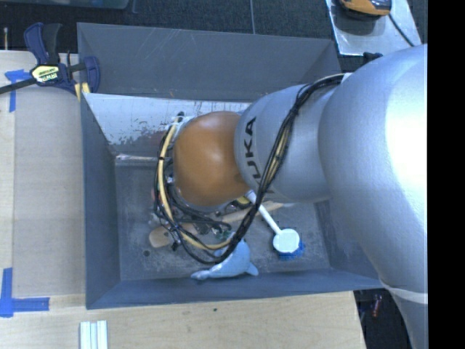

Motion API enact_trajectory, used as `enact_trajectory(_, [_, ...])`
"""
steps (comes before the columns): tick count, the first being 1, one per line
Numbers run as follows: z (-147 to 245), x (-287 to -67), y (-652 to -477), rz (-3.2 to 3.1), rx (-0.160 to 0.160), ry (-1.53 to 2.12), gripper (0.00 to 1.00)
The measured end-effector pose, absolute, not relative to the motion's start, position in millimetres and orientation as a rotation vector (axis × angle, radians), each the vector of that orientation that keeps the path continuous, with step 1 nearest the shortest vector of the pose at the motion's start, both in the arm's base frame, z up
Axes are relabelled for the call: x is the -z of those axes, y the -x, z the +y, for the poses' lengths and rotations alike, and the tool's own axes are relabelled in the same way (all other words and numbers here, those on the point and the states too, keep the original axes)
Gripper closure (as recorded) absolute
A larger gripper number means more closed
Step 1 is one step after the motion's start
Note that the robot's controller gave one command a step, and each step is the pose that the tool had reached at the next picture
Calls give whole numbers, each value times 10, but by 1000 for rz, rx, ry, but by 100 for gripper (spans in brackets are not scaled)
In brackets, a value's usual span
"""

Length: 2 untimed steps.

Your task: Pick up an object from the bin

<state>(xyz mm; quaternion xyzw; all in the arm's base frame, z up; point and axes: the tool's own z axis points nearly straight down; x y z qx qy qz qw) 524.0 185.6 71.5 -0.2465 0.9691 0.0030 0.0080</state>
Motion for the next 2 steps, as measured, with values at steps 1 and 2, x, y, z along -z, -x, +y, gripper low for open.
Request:
enact_trajectory(1, [1856,-717,-5240,3029,-10,770,100])
enact_trajectory(2, [1849,-1140,-5212,3037,-10,770,100])
